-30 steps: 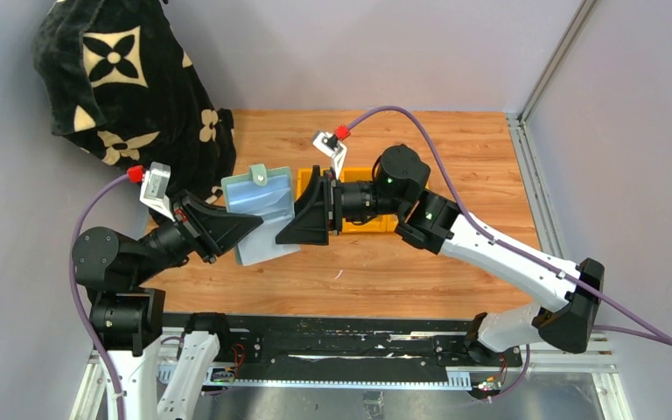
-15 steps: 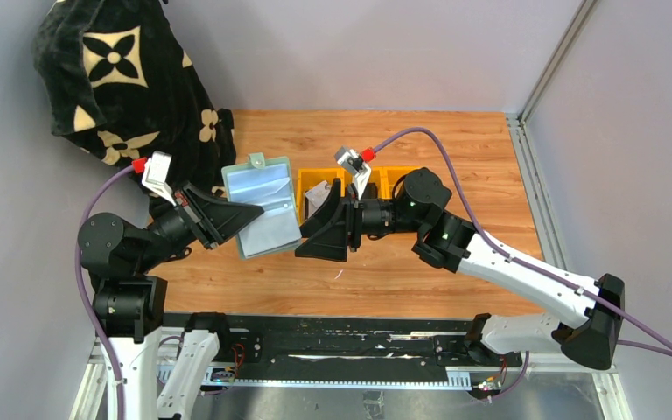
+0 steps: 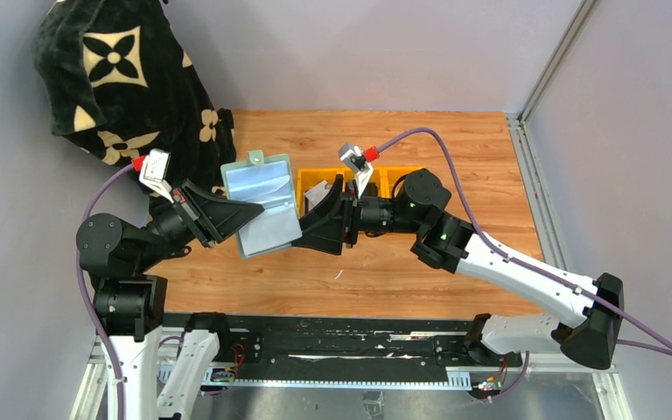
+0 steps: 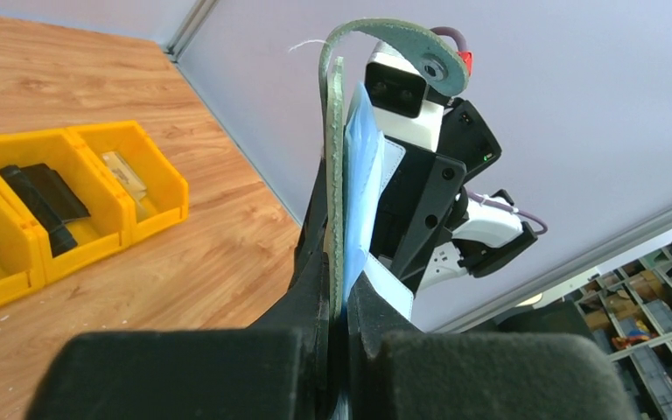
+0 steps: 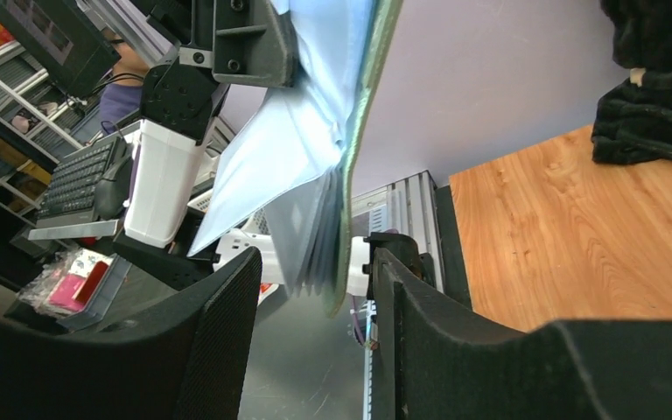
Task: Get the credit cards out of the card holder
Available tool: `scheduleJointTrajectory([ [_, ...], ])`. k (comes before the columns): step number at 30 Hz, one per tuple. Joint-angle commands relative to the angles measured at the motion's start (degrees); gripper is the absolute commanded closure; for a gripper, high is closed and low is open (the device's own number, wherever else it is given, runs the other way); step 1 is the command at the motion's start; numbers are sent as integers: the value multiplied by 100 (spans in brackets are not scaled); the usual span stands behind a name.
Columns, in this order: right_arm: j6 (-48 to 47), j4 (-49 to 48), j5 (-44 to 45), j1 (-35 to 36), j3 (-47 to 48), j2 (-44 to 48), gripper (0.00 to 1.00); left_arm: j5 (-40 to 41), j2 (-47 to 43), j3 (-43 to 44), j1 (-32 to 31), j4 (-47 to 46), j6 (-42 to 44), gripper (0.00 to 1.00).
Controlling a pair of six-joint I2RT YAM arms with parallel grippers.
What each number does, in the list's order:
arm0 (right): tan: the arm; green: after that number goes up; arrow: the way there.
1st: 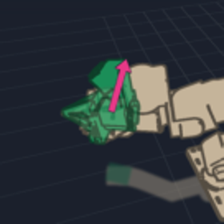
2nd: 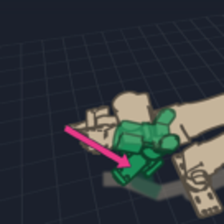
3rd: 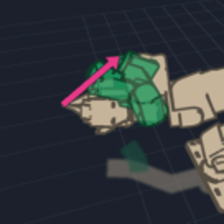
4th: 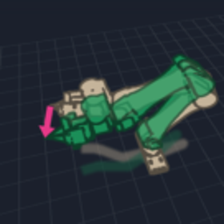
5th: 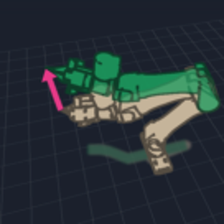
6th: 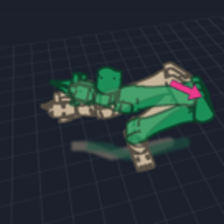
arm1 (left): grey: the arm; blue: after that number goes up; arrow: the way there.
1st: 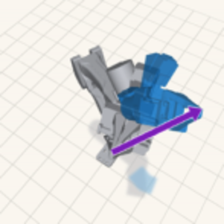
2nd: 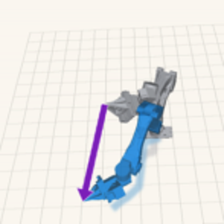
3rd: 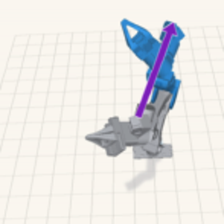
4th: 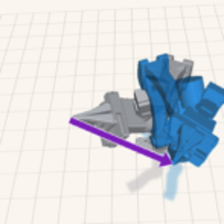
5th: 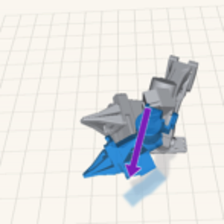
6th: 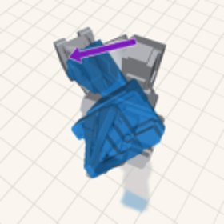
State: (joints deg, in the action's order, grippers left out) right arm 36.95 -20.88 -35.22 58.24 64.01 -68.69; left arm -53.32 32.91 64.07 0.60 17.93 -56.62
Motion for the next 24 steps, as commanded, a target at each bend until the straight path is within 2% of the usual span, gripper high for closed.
scheduleJointTrajectory([
  [1, -200, -238, 132, 21, 154, -78, 47, -167, 66, 116, 4, -248, -210, 100],
  [7, -163, -310, -361, 103, -2, -92, 41, -218, 104, 154, 1, -314, -272, 100],
  [13, -91, -173, -630, 109, 73, -182, 42, -223, 168, 158, 1, -372, -364, 100],
  [20, -327, -143, -158, 109, 70, -56, 56, -222, 185, 215, 1, -376, -426, 100],
  [24, -463, -12, 257, 109, 139, -35, 70, -244, 218, 271, 2, -361, -445, 100],
])
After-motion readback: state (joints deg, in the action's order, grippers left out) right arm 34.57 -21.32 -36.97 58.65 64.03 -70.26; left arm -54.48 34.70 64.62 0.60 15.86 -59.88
